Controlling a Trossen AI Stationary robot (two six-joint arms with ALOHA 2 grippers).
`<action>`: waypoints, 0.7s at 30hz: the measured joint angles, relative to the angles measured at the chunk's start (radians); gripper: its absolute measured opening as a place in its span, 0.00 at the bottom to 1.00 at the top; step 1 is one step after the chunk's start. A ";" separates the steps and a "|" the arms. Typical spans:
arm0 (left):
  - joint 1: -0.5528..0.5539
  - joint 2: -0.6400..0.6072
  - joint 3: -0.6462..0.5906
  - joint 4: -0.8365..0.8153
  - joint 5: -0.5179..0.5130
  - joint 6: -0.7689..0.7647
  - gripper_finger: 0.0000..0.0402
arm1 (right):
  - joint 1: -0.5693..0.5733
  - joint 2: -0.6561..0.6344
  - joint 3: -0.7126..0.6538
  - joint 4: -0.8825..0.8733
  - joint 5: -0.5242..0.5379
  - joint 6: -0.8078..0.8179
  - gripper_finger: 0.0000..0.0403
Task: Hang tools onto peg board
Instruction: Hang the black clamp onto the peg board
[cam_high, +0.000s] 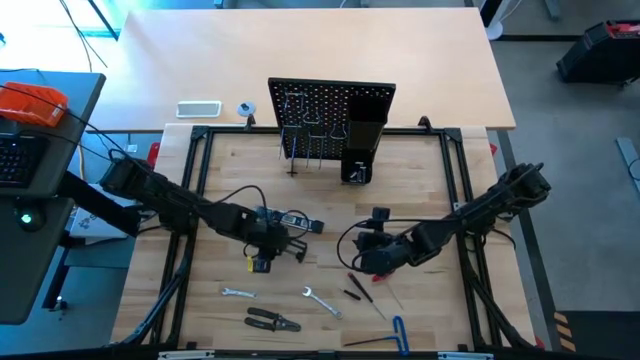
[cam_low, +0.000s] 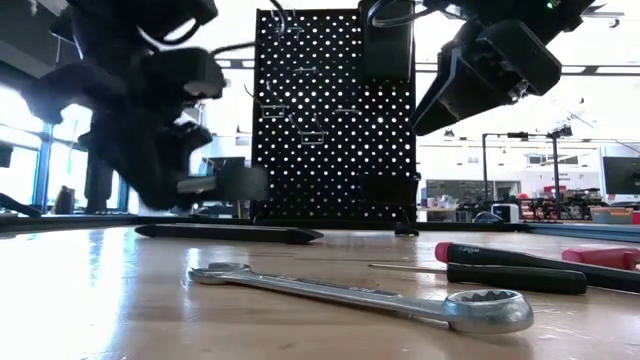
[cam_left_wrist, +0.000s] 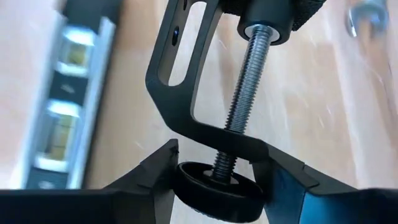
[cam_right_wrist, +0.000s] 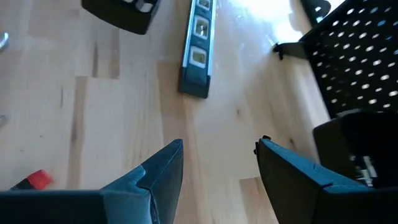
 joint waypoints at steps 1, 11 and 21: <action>0.000 -0.009 0.001 0.006 -0.018 -0.001 0.41 | 0.005 0.000 0.000 -0.001 0.016 -0.007 0.49; 0.000 -0.138 0.001 0.016 -0.417 -0.020 0.41 | 0.024 -0.039 0.002 -0.006 0.092 -0.015 0.49; 0.003 -0.221 0.003 0.016 -0.858 -0.002 0.41 | 0.036 -0.059 0.002 -0.038 0.105 -0.009 0.49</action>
